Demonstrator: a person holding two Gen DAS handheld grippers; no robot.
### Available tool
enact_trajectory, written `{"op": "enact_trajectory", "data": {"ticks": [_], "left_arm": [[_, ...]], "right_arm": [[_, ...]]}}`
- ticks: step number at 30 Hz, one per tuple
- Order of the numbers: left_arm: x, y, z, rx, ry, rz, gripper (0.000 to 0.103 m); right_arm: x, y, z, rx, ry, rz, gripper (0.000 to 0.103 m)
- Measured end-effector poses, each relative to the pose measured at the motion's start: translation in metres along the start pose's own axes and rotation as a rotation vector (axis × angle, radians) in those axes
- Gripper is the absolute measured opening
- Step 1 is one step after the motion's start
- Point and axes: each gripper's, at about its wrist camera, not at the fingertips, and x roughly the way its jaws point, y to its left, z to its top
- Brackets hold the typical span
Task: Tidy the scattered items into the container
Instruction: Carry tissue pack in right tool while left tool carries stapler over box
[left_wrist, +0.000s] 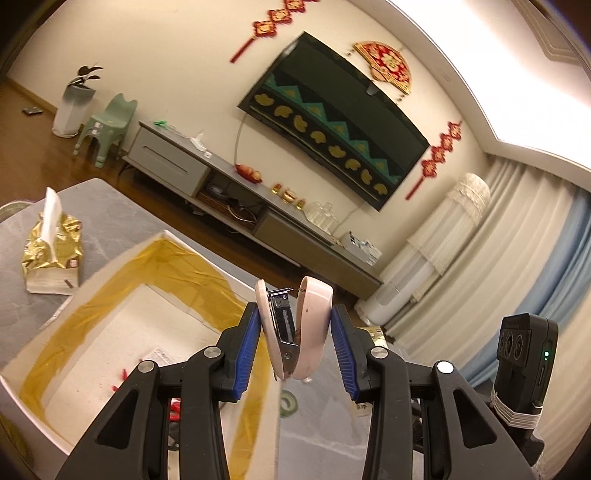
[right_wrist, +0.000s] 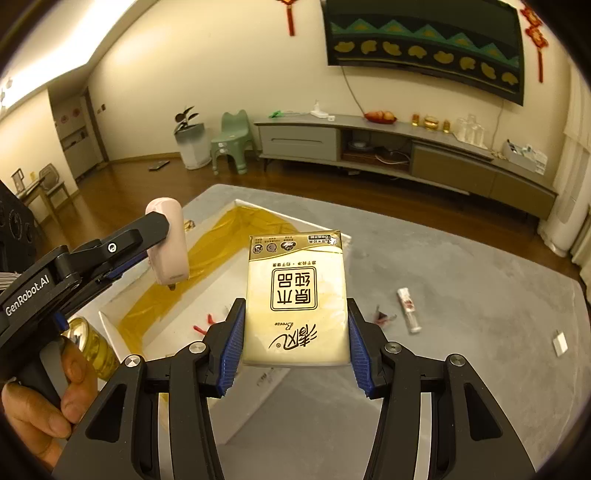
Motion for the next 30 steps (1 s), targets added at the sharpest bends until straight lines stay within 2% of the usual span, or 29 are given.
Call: {"op": "enact_trajectory", "data": {"ticks": [15, 25, 30], "left_arm": [[0.010, 0.048, 0.008, -0.078, 0.004, 0.159, 0.040], [0.029, 0.076, 0.025, -0.188, -0.006, 0.168, 0.040], [0.048, 0.086, 0.029, -0.253, 0.017, 0.167, 0.040]], "right_arm": [[0.046, 0.018, 0.034, -0.052, 0.038, 0.060, 0.053], [0.090, 0.012, 0.044, -0.010, 0.107, 0.102, 0.053], [0.104, 0.008, 0.049, 0.008, 0.132, 0.110, 0.053]]}}
